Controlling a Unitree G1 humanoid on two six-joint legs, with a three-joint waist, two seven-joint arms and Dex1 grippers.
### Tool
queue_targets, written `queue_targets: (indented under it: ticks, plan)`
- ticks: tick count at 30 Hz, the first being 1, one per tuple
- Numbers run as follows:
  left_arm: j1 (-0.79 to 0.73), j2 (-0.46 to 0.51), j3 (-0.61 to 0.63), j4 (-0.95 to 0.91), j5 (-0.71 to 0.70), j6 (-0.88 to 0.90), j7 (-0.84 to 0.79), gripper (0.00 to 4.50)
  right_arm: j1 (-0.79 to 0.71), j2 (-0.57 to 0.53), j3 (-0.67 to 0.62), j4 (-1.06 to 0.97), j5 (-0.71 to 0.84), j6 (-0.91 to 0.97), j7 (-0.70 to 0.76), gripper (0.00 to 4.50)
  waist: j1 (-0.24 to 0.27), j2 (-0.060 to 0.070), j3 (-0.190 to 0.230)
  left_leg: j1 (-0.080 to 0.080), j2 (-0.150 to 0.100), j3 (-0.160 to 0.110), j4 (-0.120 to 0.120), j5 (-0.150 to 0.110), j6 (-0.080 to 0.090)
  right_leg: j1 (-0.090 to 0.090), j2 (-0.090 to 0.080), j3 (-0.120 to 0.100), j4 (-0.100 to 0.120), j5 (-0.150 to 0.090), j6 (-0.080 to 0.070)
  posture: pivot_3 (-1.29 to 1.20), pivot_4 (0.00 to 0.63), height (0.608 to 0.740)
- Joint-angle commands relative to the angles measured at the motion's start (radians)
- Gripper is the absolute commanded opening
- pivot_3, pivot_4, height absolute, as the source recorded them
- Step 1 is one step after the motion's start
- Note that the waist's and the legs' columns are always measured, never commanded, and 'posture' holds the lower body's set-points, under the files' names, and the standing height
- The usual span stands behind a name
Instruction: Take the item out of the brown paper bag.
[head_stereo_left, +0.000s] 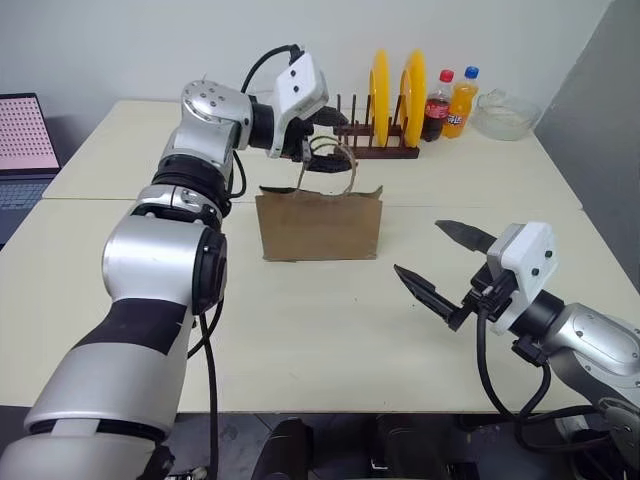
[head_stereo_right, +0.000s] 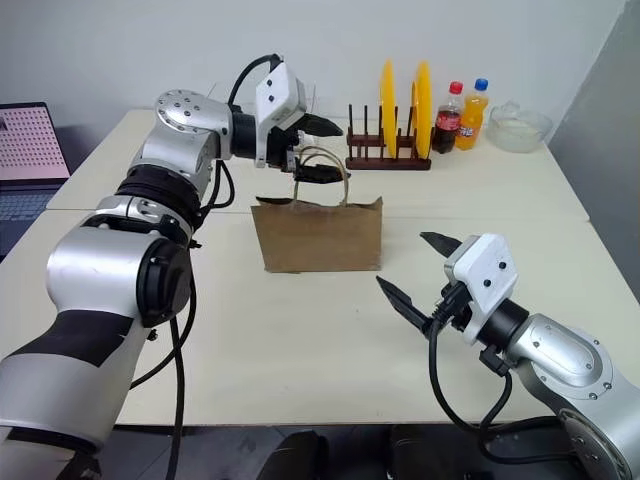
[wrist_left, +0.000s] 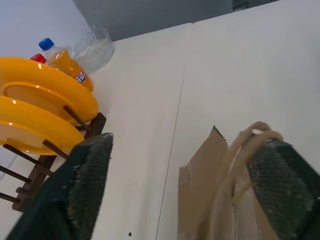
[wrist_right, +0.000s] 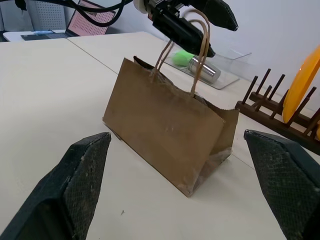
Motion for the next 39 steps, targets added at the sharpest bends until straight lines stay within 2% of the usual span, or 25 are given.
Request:
queue_targets:
  ticks: [1, 16, 25, 28, 33, 35, 37, 39]
  plan:
    - [-0.01, 0.029, -0.011, -0.027, 0.002, -0.027, -0.026, 4.47, -0.019, -0.011, -0.01, -0.054, -0.003, -0.023, 0.01, 4.5, 0.0, 0.0, 0.0, 0.0, 0.0, 0.0, 0.0, 0.0, 0.0, 0.0, 0.0, 0.0, 0.0, 0.0, 0.0, 0.0, 0.15, 0.74]
    - [0.03, 0.117, -0.016, -0.056, -0.015, -0.073, -0.125, 4.47, -0.037, -0.019, -0.006, -0.038, 0.001, -0.023, 0.039, 4.5, -0.001, 0.0, 0.0, 0.0, 0.0, 0.0, 0.0, 0.0, 0.0, 0.0, 0.0, 0.0, 0.001, 0.0, 0.0, 0.0, 0.15, 0.74]
    - [0.117, 0.219, 0.079, -0.156, -0.139, 0.037, -0.155, 4.47, -0.127, -0.007, -0.022, 0.023, 0.058, -0.012, 0.07, 4.5, -0.006, 0.0, 0.0, 0.001, 0.0, 0.0, 0.001, 0.0, 0.0, 0.0, 0.0, 0.001, 0.002, 0.0, 0.0, 0.0, 0.15, 0.74]
    - [0.257, 0.271, 0.133, -0.353, -0.223, 0.14, -0.142, 4.47, -0.216, 0.002, -0.016, 0.127, 0.079, -0.028, 0.119, 4.5, -0.013, 0.0, 0.0, 0.002, 0.0, 0.001, 0.001, 0.0, 0.0, 0.0, 0.0, 0.003, 0.004, 0.001, -0.001, 0.0, 0.15, 0.74]
    - [0.626, 0.31, 0.214, -0.93, -0.38, 0.468, -0.029, 4.47, -0.371, 0.004, 0.043, 0.32, 0.006, -0.046, 0.177, 4.5, -0.023, 0.001, 0.0, 0.005, 0.001, 0.003, 0.002, 0.0, 0.0, 0.0, -0.001, 0.006, 0.009, 0.003, -0.005, 0.0, 0.15, 0.74]
    - [0.815, 0.306, 0.264, -1.209, -0.462, 0.631, 0.059, 4.47, -0.46, -0.01, 0.107, 0.444, -0.082, -0.084, 0.221, 4.5, -0.024, 0.001, 0.0, 0.005, 0.001, 0.003, 0.002, 0.0, 0.0, 0.0, -0.001, 0.006, 0.009, 0.003, -0.005, 0.0, 0.15, 0.74]
    - [1.042, 0.258, 0.338, -1.513, -0.563, 0.813, 0.194, 4.5, -0.598, 0.005, 0.188, 0.627, -0.188, -0.15, 0.267, 4.12, -0.032, 0.001, 0.0, 0.006, 0.001, 0.004, 0.002, 0.0, 0.0, -0.001, -0.001, 0.007, 0.01, 0.003, -0.005, 0.0, 0.15, 0.74]
    - [1.197, 0.194, 0.38, -1.719, -0.617, 0.911, 0.33, 4.5, -0.7, 0.025, 0.254, 0.773, -0.269, -0.221, 0.323, 3.51, -0.026, 0.002, 0.0, 0.009, 0.0, 0.006, 0.001, 0.0, 0.0, 0.0, -0.001, 0.012, 0.01, 0.003, -0.005, 0.0, 0.15, 0.74]
